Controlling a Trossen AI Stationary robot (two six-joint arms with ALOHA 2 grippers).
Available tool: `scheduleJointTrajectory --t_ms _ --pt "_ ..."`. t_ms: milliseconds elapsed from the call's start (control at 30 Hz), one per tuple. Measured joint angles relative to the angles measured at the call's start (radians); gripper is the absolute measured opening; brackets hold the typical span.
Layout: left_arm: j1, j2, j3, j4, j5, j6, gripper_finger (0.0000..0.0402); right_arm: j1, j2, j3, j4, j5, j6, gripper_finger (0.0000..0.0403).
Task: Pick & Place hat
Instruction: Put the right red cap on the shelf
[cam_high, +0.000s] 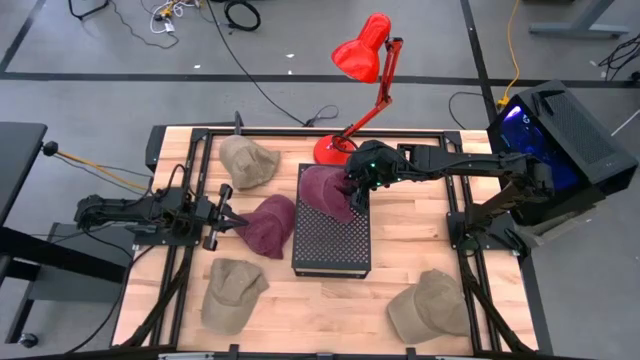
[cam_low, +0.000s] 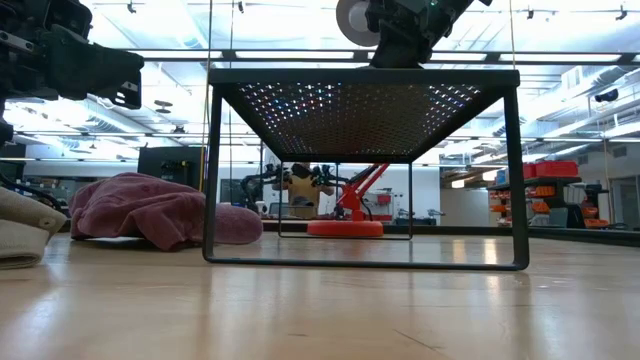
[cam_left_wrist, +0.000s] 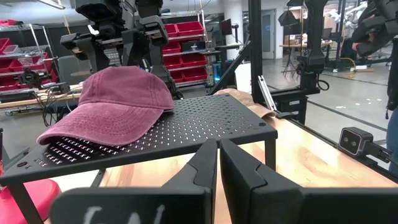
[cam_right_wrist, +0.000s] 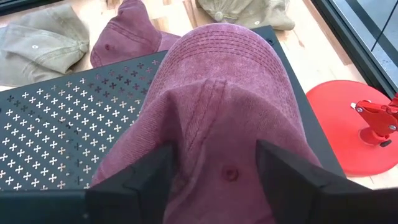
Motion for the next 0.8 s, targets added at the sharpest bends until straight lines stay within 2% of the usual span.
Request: scheduleJointTrajectory --t_ms 200,467,800 --pt "0.0 0.0 0.0 0.0 0.0 0.0 0.0025 0.0 0.0 0.0 0.0 0.0 -0.003 0.0245" --pt "0.0 0.0 0.0 0.0 0.0 0.0 0.0025 0.0 -0.017 0.0 -0.001 0.004 -0.073 0.0236" --pt "0.0 0.0 0.0 0.0 0.0 0.0 0.0025 0.0 -0.038 0.0 -0.03 0.126 -0.153 0.0228"
